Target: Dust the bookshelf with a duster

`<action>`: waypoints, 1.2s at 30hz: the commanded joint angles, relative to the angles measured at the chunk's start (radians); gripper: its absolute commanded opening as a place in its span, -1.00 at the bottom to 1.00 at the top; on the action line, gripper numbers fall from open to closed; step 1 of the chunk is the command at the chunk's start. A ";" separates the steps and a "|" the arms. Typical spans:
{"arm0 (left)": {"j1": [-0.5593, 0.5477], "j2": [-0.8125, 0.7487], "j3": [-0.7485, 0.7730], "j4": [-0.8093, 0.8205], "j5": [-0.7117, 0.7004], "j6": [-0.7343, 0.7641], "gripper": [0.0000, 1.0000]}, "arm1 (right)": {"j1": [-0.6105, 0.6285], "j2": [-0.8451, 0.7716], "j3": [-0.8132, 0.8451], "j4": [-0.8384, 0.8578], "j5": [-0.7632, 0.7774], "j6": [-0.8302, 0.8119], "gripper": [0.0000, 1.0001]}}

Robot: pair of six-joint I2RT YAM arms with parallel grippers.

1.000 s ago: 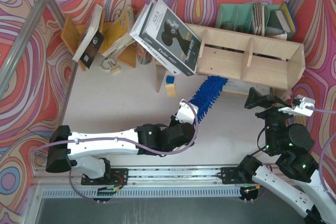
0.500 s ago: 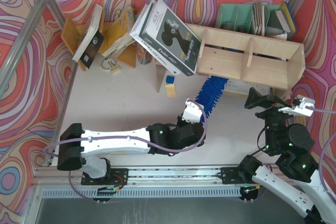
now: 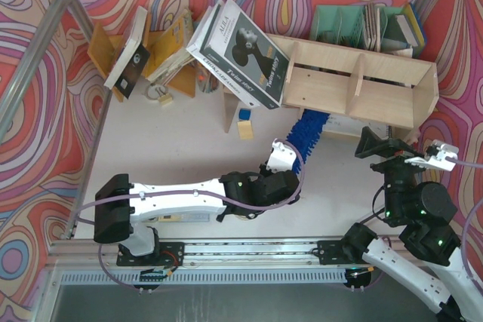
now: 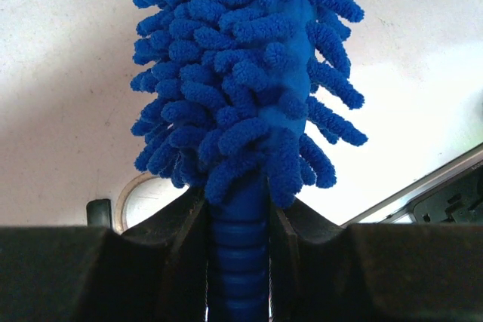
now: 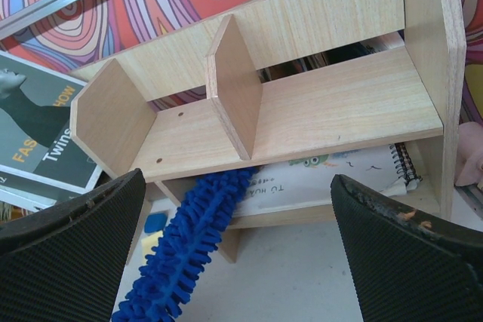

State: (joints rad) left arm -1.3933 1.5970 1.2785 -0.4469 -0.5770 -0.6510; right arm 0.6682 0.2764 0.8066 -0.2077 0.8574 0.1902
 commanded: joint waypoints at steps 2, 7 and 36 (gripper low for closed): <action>0.005 -0.069 0.020 0.034 -0.068 0.027 -1.00 | 0.002 -0.011 -0.010 0.010 0.018 -0.018 0.97; 0.007 -0.073 0.012 0.042 -0.090 0.040 -1.00 | 0.002 -0.020 -0.035 0.024 0.012 -0.025 0.97; -0.069 -0.148 -0.037 0.118 0.040 0.261 -1.00 | 0.002 -0.016 -0.024 0.046 -0.018 -0.046 0.97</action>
State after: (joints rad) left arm -1.4628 1.5173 1.2903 -0.4103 -0.5095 -0.4328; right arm 0.6682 0.2539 0.7464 -0.1997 0.8513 0.1539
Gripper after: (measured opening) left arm 0.343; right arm 0.987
